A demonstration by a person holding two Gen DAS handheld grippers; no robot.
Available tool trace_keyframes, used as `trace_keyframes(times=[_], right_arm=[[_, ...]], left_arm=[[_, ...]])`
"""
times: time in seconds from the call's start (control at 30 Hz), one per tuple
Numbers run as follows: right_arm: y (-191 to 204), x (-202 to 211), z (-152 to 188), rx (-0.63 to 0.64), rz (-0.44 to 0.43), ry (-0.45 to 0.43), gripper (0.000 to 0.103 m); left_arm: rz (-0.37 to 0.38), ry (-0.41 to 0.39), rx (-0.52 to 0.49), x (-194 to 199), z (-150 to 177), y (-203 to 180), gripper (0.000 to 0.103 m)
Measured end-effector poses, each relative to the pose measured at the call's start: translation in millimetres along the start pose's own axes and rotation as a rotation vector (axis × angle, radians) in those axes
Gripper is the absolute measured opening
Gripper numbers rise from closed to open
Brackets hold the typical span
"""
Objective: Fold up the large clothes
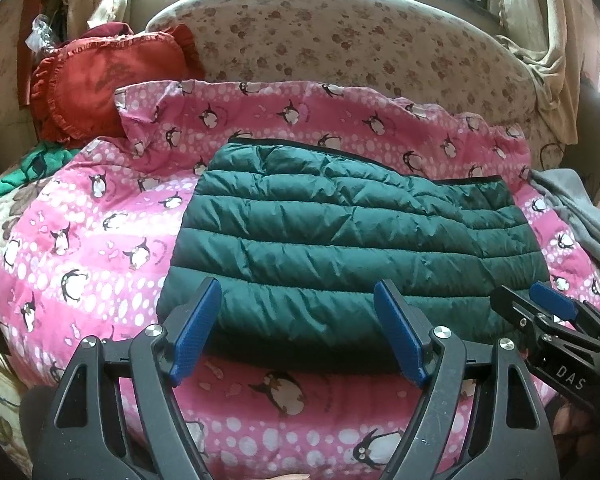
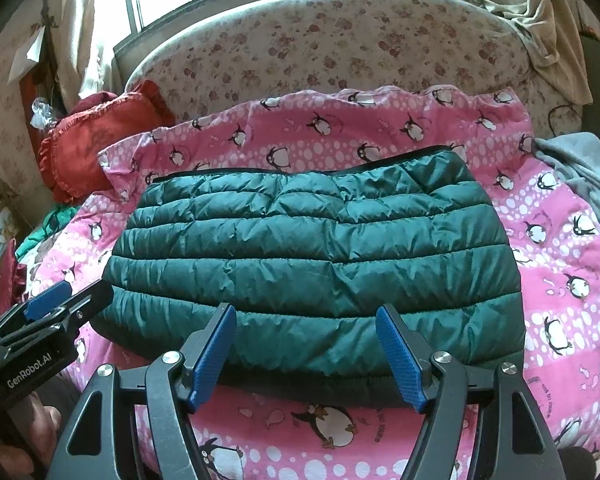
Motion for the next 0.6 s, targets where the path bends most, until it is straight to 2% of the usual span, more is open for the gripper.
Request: trace_keyframes(times=[0.6], right_arm=[[2.6, -1.6, 1.7, 0.009, 0.000, 0.012, 0.070]], left_arm=[[0.006, 0.010, 0.005, -1.7, 3.8, 0.6, 0.079]])
Point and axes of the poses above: each gripper's, at about its wrist camera, not at the fingertips, and x roughly against the way its jaws point, y to its left, z to its underside, the point moved 8 cm from there along -x, roughly the way its jaws point, and after that the axes turned 10 degrees about -z, right-handed, at the moved point
